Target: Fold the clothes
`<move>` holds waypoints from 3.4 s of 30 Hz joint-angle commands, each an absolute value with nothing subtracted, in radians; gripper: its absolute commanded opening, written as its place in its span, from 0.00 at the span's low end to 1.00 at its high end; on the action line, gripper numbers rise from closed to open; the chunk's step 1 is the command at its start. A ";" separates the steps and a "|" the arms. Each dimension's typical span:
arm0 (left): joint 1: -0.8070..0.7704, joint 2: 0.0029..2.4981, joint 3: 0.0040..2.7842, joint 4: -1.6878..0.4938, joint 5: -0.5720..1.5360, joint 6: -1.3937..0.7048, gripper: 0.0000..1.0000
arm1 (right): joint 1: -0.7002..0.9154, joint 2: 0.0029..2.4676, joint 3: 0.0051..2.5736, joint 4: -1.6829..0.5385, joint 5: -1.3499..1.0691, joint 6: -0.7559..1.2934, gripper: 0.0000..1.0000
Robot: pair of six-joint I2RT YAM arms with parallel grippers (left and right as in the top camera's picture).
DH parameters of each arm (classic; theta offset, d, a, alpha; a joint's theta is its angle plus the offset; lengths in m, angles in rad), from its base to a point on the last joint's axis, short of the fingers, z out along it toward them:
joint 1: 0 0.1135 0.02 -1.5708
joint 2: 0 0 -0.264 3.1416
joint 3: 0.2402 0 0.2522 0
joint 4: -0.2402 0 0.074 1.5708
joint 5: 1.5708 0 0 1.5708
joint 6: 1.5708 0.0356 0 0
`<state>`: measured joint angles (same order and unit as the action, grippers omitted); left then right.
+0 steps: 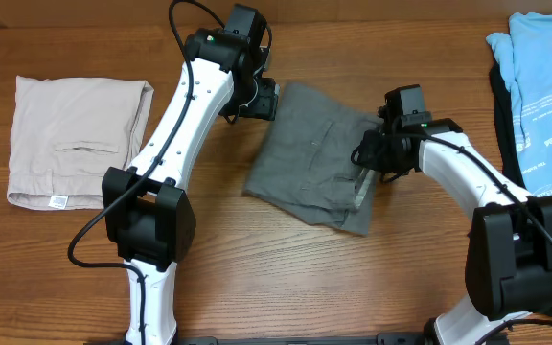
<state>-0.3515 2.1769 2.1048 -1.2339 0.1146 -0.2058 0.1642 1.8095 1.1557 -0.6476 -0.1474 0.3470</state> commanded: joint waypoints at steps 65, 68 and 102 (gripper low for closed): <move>-0.465 2.164 2.289 -1.044 0.440 -0.312 0.04 | 0.131 1.405 0.910 -0.556 -0.704 0.314 0.04; -0.471 2.178 2.254 -1.073 0.537 -0.314 0.04 | 0.112 1.422 0.910 -0.481 -0.599 0.355 0.04; -0.643 2.188 1.443 -0.589 0.618 -0.401 0.04 | -0.001 1.975 0.910 0.157 -0.367 0.370 0.04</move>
